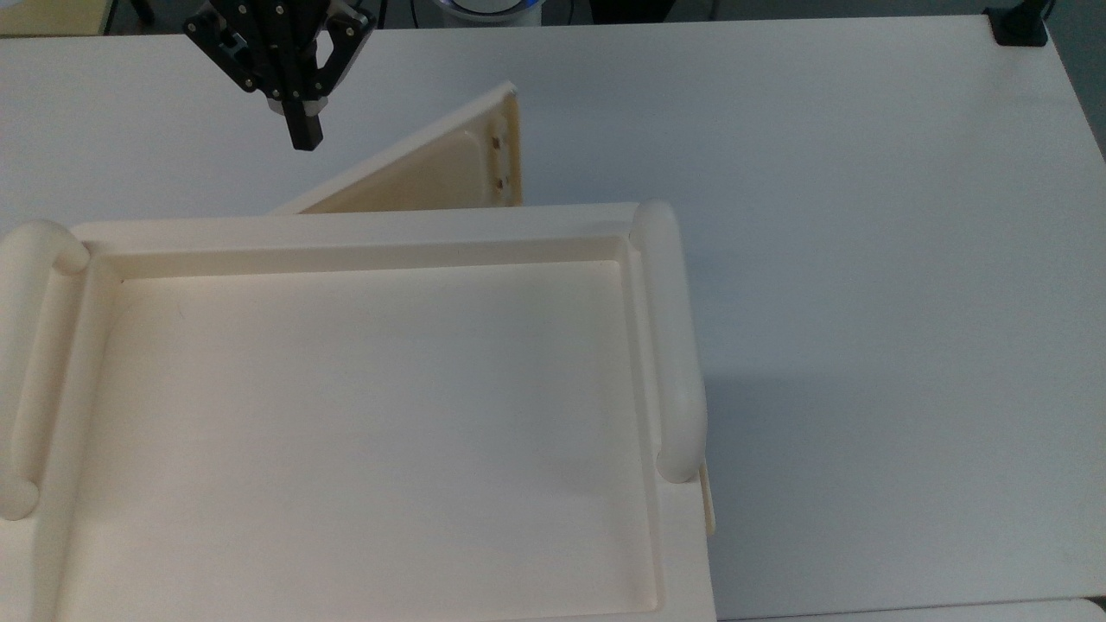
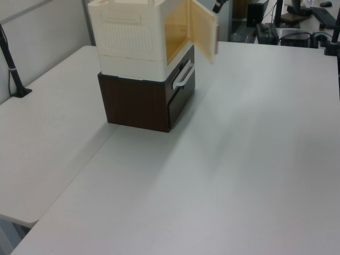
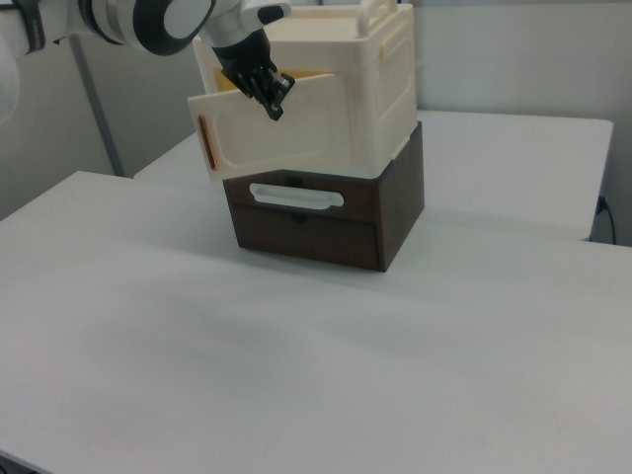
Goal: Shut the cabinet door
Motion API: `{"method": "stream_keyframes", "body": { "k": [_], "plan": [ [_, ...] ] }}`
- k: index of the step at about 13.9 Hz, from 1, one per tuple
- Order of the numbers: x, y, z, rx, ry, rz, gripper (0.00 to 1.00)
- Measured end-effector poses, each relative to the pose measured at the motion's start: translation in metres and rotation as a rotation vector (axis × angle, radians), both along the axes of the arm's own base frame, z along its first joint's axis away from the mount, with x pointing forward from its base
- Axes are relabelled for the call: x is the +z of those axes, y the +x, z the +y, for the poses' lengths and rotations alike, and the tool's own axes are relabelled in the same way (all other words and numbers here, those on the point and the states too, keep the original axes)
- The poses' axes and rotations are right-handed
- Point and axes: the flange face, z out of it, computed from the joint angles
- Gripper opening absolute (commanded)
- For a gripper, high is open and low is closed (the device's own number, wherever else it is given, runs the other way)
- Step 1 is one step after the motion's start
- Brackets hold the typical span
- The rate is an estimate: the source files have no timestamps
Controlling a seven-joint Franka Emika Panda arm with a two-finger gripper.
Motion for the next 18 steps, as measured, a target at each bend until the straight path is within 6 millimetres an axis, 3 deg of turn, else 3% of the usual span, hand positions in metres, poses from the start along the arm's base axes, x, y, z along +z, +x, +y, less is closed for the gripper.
{"method": "stream_keyframes", "body": {
  "k": [4,6,9,13,18],
  "plan": [
    [-0.005,0.004,-0.002,-0.005,-0.001,0.001,0.00],
    [-0.004,0.015,0.006,-0.001,-0.010,-0.078,0.00],
    [-0.023,0.042,0.027,0.015,-0.030,-0.177,0.00],
    [-0.042,0.061,0.035,0.020,-0.047,-0.236,0.00],
    [-0.030,0.062,0.034,0.021,-0.059,-0.302,0.00]
  ]
}}
